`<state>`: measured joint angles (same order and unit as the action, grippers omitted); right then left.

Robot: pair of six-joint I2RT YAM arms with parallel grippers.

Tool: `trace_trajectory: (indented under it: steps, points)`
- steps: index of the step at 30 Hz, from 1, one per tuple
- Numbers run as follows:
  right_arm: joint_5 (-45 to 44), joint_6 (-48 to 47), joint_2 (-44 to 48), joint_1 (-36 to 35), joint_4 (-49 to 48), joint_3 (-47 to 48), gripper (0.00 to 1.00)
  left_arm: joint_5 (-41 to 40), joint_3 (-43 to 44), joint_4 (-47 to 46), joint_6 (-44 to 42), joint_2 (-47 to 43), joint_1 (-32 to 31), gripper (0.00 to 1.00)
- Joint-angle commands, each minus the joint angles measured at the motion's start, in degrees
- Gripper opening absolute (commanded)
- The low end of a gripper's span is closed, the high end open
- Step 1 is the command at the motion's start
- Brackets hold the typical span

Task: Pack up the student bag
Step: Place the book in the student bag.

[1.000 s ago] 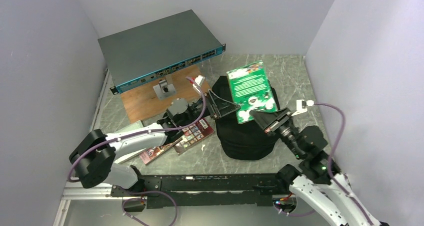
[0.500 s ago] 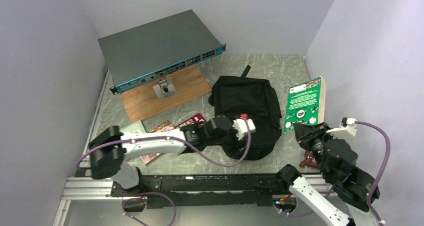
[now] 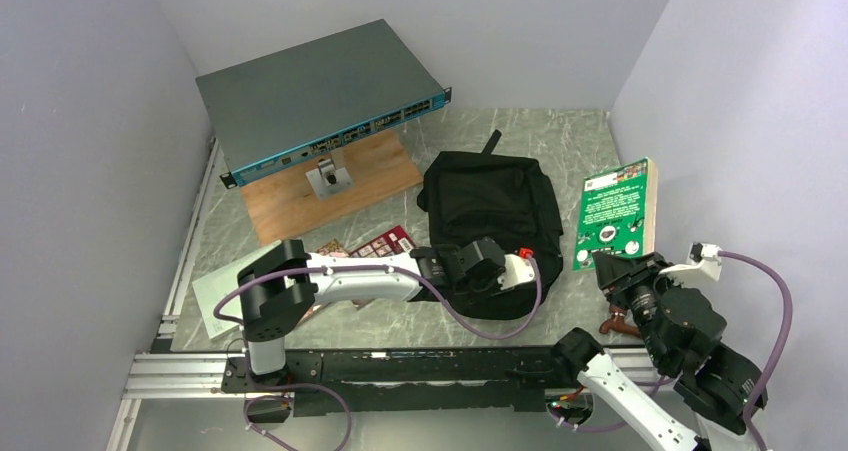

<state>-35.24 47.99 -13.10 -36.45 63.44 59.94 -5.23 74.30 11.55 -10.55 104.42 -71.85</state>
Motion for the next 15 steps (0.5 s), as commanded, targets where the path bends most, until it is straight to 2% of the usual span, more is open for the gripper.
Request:
trace_trajectory:
  steps: [1,5,8,12,15]
  points:
    - [1.2,-0.8,-0.6,-0.1,-1.2,1.9,0.00,-8.4,1.6,-1.1,-0.3,-1.4,-0.1,0.34]
    - [3.8,1.2,-2.8,-0.1,4.4,4.2,0.00,-11.4,3.2,-2.7,1.0,-1.8,0.0,0.18]
    - [7.3,2.9,-4.5,-0.1,9.1,7.0,0.00,-17.9,6.9,-2.7,3.0,0.2,0.8,0.01]
    - [14.5,6.6,-5.1,-0.3,13.3,10.0,0.00,-23.8,13.5,-3.0,8.3,2.6,3.9,0.00]
    - [21.7,10.8,-4.3,-0.6,12.9,9.6,0.00,-21.0,17.8,-3.6,13.6,3.1,7.6,0.00]
